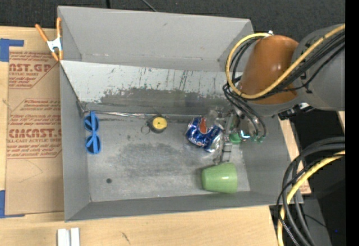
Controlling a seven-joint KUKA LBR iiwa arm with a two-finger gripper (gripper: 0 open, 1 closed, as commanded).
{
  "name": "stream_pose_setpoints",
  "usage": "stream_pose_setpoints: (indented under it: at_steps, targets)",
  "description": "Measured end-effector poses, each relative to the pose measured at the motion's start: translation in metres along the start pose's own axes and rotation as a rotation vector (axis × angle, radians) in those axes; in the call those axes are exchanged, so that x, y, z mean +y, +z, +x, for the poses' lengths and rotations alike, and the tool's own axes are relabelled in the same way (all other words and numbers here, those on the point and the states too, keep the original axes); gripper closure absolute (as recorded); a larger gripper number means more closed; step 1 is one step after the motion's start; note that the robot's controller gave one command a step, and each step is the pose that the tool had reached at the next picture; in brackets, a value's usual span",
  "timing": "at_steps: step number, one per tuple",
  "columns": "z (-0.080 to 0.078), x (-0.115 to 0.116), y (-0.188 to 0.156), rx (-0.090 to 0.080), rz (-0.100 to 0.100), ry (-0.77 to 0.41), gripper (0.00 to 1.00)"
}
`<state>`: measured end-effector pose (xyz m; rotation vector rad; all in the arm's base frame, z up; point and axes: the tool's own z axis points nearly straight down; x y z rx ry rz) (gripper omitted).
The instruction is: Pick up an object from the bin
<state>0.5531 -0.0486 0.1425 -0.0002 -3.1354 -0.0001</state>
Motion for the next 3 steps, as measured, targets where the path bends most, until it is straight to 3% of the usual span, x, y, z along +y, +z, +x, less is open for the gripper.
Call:
stream_pose_setpoints:
  at_steps: [1, 2, 3]
  targets:
    - [-0.021, -0.003, 0.074, -0.005, -0.003, 0.298, 0.00]
    - [-0.022, -0.004, 0.071, -0.009, -0.001, 0.298, 1.00]
    - [0.013, -0.009, -0.099, -0.016, -0.002, 0.271, 1.00]
